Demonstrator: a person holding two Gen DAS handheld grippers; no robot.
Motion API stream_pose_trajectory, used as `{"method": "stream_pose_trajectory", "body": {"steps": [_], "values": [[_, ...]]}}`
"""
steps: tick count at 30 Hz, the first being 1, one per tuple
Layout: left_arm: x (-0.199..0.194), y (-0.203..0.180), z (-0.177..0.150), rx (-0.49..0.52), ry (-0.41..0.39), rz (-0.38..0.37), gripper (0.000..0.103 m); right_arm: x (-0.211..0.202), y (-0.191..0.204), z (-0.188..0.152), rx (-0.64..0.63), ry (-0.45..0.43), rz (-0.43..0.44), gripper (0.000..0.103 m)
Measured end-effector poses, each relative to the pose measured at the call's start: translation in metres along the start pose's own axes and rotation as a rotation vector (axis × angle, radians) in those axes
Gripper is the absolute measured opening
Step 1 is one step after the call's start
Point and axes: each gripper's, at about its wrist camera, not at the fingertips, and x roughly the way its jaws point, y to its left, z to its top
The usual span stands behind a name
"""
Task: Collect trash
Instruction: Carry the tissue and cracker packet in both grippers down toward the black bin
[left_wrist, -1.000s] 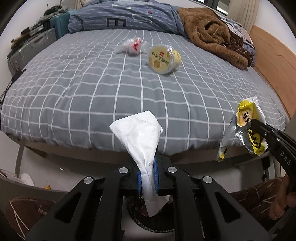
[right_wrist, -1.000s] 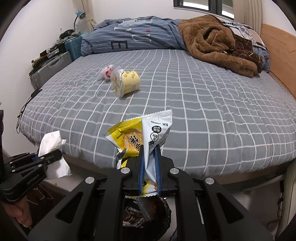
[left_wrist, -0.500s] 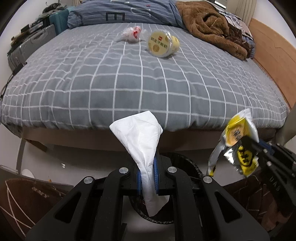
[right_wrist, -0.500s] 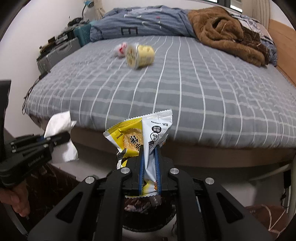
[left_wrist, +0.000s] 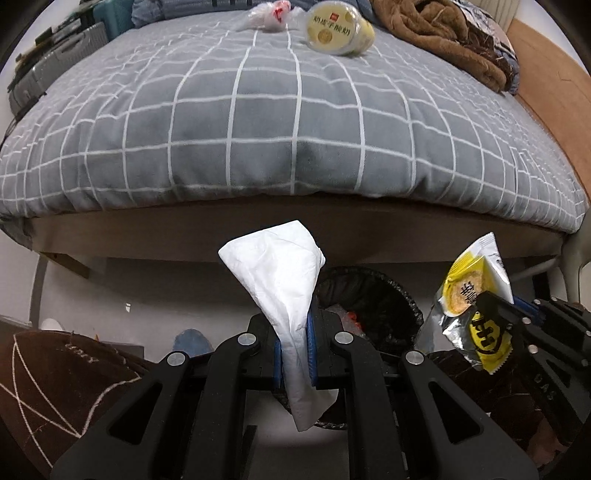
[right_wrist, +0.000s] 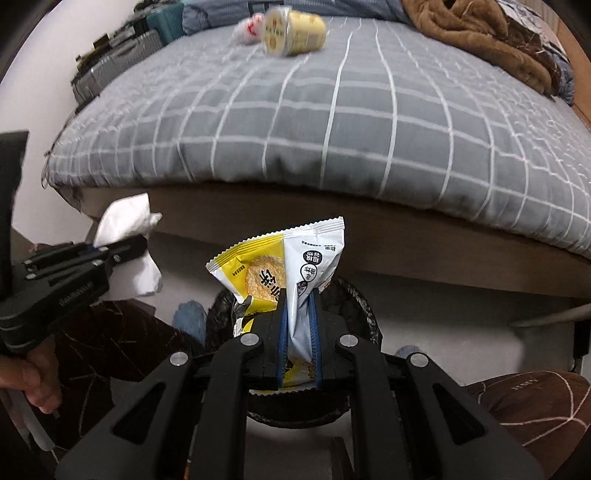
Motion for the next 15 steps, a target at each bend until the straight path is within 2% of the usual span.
{"method": "stream_pose_trajectory", "body": {"steps": [7, 15], "values": [[0.031, 0.0, -0.007, 0.009, 0.076, 0.007, 0.009, 0.037, 0.009, -0.004, -0.057, 0.109, -0.039, 0.012], [0.058, 0.003, -0.006, 0.01, 0.122, 0.028, 0.009, 0.076, 0.015, -0.003, -0.087, 0.209, -0.03, 0.017]]}}
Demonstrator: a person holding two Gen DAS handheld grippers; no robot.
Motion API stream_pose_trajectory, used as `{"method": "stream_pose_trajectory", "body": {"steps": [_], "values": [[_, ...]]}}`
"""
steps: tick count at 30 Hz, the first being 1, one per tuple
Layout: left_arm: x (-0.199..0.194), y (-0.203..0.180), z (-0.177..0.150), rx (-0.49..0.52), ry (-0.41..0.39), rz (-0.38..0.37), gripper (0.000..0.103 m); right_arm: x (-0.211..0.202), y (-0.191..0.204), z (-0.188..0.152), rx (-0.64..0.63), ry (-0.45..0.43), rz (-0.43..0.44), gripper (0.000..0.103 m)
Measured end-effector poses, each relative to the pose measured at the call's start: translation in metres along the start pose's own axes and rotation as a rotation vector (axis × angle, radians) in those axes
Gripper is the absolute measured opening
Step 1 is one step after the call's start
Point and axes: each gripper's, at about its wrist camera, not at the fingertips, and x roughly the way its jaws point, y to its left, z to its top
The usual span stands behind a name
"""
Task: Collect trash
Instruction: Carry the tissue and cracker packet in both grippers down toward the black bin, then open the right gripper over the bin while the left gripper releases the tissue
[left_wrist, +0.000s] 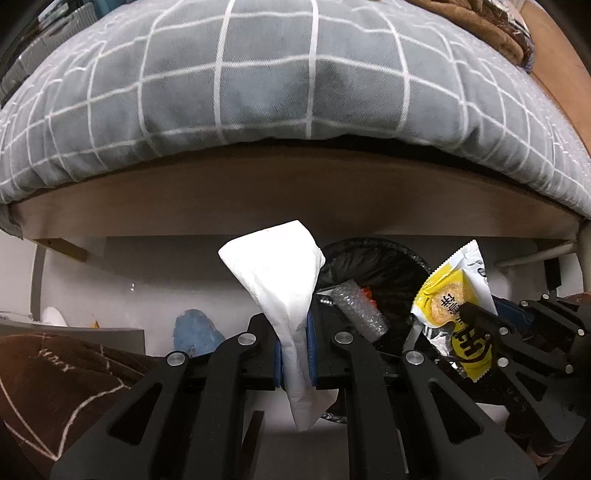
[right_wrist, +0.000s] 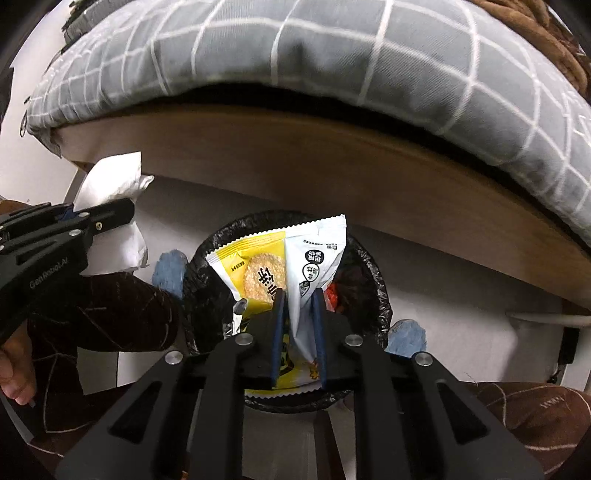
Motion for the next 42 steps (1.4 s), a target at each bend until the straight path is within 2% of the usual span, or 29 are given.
{"method": "stream_pose_trajectory", "body": {"steps": [3, 7, 12, 17, 24, 27, 31, 37, 42], "values": [[0.005, -0.001, 0.001, 0.01, 0.005, 0.007, 0.009, 0.009, 0.002, 0.002, -0.007, 0.024, -0.003, 0.024], [0.009, -0.003, 0.0, 0.013, 0.012, 0.004, 0.01, 0.009, 0.005, 0.002, -0.005, 0.007, -0.001, 0.034], [0.009, -0.002, 0.001, 0.004, 0.018, 0.007, 0.01, 0.003, 0.0, 0.004, 0.022, -0.023, -0.012, 0.059], [0.01, -0.002, 0.001, -0.004, 0.022, 0.004, 0.01, -0.007, -0.01, 0.003, 0.059, -0.048, -0.025, 0.074], [0.016, -0.014, 0.0, 0.015, 0.036, -0.025, 0.01, -0.048, -0.053, -0.003, 0.203, -0.192, -0.043, 0.091], [0.017, -0.025, 0.0, 0.038, 0.037, -0.037, 0.01, -0.064, -0.069, -0.006, 0.257, -0.243, -0.052, 0.095], [0.018, -0.038, 0.001, 0.059, 0.04, -0.054, 0.01, -0.072, -0.083, -0.011, 0.3, -0.265, -0.06, 0.095], [0.019, -0.056, 0.001, 0.083, 0.036, -0.069, 0.01, -0.079, -0.087, -0.017, 0.278, -0.285, -0.115, 0.095], [0.017, -0.069, 0.002, 0.094, 0.032, -0.077, 0.01, -0.076, -0.092, -0.022, 0.28, -0.276, -0.124, 0.095]]}}
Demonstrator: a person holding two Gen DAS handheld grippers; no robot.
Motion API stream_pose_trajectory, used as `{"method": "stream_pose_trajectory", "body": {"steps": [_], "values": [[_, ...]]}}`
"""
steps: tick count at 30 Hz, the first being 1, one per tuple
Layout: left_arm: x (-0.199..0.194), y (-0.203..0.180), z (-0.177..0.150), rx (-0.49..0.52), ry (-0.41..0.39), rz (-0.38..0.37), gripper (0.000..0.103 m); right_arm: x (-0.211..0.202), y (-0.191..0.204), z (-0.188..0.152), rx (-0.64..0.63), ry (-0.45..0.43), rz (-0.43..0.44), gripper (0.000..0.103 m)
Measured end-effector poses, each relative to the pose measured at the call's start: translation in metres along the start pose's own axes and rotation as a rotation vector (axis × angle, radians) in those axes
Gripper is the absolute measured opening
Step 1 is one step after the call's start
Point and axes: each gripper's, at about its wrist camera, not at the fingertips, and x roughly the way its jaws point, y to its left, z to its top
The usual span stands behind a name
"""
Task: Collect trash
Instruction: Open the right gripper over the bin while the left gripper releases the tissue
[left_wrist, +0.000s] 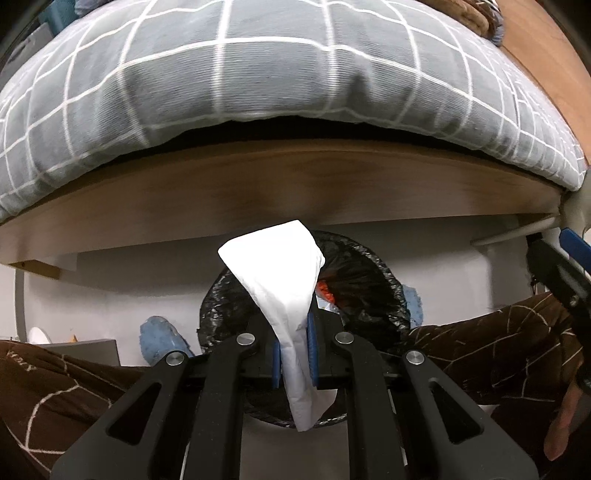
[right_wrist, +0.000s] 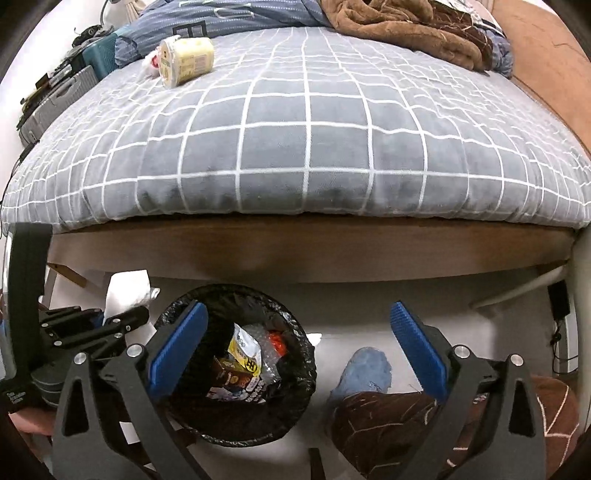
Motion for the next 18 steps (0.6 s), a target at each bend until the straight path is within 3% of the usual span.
{"method": "stream_pose_trajectory", "body": {"steps": [11, 18], "values": [[0.016, -0.022, -0.003, 0.039, 0.029, 0.0, 0.011, 0.007, -0.004, -0.002, 0.01, 0.025, -0.008, 0.095], [0.015, -0.024, -0.005, 0.057, 0.017, 0.023, 0.03, 0.008, -0.005, -0.001, 0.018, 0.027, -0.006, 0.095]]}}
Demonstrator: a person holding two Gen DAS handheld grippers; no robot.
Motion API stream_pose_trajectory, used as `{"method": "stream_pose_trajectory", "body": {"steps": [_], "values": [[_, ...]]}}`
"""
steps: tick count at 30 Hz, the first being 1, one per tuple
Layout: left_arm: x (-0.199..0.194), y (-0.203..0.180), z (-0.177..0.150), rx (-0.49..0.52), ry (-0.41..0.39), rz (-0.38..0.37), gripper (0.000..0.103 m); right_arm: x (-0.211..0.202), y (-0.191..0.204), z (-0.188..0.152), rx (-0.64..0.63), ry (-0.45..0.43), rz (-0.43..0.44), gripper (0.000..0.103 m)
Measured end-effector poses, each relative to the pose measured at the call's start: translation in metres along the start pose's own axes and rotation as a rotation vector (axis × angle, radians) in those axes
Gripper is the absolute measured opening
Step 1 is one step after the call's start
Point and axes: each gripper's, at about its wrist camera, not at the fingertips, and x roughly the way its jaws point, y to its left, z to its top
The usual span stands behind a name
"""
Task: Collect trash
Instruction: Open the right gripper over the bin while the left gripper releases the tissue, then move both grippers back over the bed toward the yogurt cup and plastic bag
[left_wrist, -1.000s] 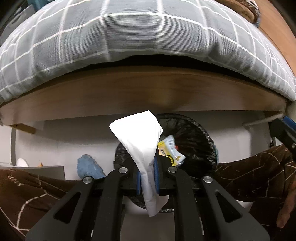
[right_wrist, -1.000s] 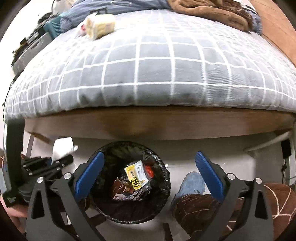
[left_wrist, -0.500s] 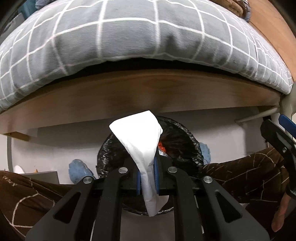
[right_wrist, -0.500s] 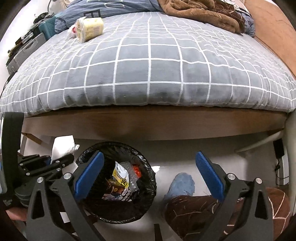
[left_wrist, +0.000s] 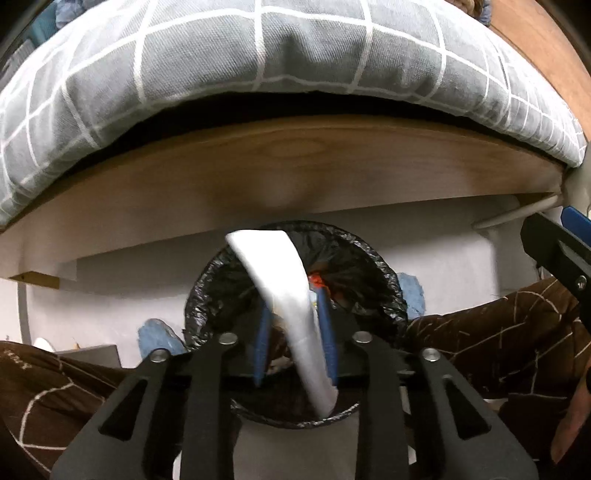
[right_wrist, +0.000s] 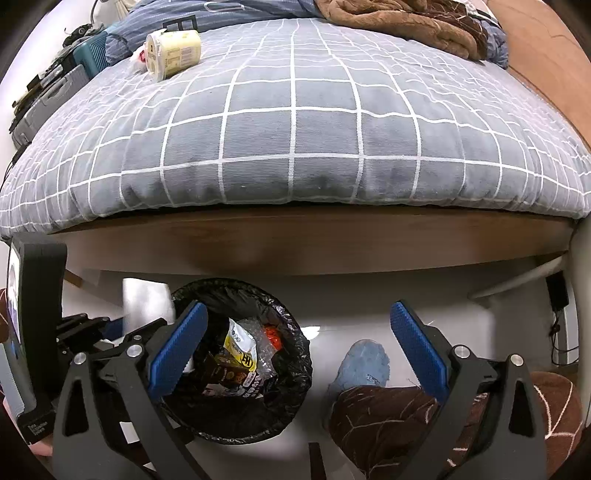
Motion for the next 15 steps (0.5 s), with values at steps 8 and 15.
{"method": "stream_pose_trajectory", "body": {"steps": [8, 15], "values": [[-0.017, 0.015, -0.001, -0.037, -0.053, 0.0, 0.061, 0.0, 0.01, 0.001, -0.03, -0.01, 0.009, 0.095], [-0.038, 0.028, 0.005, -0.044, -0.112, 0.027, 0.078, -0.001, 0.02, 0.004, -0.036, -0.022, 0.02, 0.095]]}}
